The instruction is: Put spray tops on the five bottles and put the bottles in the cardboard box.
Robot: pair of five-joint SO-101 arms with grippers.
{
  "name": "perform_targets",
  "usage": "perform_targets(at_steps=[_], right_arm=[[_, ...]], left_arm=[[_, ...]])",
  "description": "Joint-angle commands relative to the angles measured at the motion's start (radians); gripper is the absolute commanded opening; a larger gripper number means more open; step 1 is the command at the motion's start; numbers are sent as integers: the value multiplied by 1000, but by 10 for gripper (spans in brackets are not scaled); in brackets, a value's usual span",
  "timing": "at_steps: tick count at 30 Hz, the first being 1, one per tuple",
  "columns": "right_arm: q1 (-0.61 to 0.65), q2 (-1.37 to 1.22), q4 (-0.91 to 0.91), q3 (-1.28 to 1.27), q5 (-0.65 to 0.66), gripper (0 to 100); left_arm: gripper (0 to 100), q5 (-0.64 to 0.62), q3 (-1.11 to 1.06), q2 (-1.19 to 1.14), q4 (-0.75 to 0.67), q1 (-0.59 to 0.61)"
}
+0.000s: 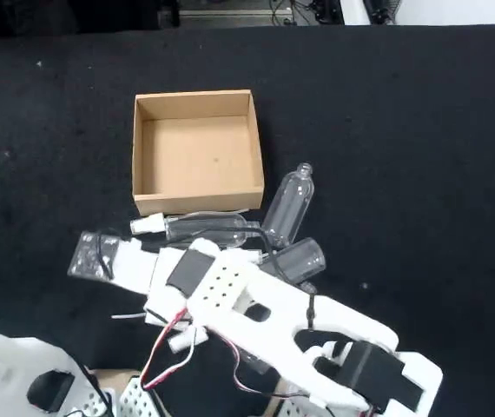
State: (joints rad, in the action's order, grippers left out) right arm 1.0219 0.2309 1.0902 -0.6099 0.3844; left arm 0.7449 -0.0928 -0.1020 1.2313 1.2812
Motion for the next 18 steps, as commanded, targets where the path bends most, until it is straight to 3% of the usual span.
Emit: perform_targets(at_steps=[1, 7, 13, 18], right_arm=[[-60, -42, -8, 54, 140, 208], [-100, -156, -40, 64, 308, 208], [-94, -213, -83, 68, 385, 208], [-95, -202, 40, 154, 463, 208]], left_arm=[[33, 46, 128, -74, -6, 35], [33, 57, 142, -121, -11, 35], [33, 57, 142, -121, -6, 28], [33, 58, 142, -127, -15, 24]])
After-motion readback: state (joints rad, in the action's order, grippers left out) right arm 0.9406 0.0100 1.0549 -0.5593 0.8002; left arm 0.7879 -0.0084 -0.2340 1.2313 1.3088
